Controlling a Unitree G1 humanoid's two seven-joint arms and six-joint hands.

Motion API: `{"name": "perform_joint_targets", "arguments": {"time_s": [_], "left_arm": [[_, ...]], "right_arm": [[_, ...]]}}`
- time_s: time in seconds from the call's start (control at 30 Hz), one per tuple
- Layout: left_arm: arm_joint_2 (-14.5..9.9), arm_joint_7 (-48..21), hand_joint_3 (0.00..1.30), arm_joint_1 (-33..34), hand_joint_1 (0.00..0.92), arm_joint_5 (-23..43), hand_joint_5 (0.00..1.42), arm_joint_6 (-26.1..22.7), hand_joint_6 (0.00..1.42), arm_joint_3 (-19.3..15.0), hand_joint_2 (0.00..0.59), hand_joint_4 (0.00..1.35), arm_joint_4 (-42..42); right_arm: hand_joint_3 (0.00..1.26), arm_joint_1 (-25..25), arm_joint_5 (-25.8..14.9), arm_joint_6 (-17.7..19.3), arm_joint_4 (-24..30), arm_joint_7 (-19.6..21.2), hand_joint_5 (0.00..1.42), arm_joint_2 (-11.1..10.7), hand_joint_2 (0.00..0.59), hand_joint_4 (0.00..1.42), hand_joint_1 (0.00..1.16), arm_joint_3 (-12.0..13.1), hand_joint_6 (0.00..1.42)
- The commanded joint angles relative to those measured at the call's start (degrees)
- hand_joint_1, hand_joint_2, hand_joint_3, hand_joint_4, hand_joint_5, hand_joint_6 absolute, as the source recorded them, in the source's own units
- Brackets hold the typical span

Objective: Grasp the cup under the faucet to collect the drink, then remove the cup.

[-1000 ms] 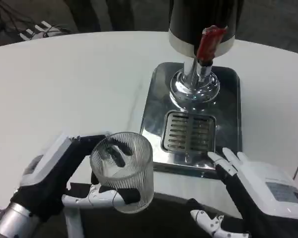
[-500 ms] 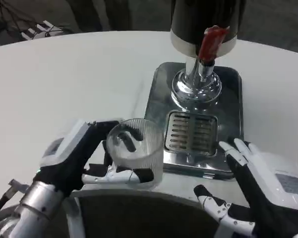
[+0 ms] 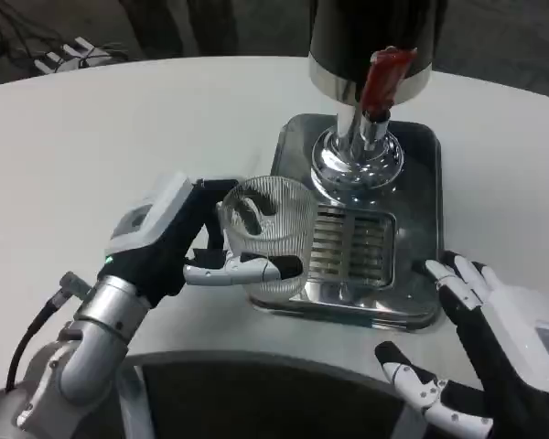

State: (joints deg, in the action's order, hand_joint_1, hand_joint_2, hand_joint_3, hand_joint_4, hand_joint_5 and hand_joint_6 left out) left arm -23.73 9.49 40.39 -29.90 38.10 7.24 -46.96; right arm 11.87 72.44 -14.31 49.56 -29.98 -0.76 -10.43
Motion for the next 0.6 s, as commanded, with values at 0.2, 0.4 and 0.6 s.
{"name": "perform_joint_targets", "arguments": {"time_s": [0.2, 0.4, 0.6], "left_arm": [[1.2, 7.0, 1.02, 11.4, 0.496, -2.9, 1.11, -1.4, 0.59, 4.4, 0.0, 1.11, -12.9], [2.9, 8.5, 1.02, 16.4, 0.496, -4.0, 1.11, -4.0, 0.6, 7.5, 0.0, 1.11, -17.7], [5.3, 9.1, 1.02, 20.0, 0.496, -5.3, 1.11, -6.5, 0.6, 10.5, 0.0, 1.11, -20.7]], "right_arm": [[0.1, 1.3, -1.4, 1.2, 2.0, 0.5, 0.0, -0.1, 0.39, 0.0, 0.34, 1.2, 0.17], [0.1, 1.6, -2.4, 1.5, 2.3, 0.4, 0.01, -0.2, 0.39, 0.0, 0.34, 1.8, 0.19], [0.1, 1.8, -3.5, 1.8, 2.7, 0.5, 0.01, -0.4, 0.39, 0.0, 0.34, 2.5, 0.19]]}}
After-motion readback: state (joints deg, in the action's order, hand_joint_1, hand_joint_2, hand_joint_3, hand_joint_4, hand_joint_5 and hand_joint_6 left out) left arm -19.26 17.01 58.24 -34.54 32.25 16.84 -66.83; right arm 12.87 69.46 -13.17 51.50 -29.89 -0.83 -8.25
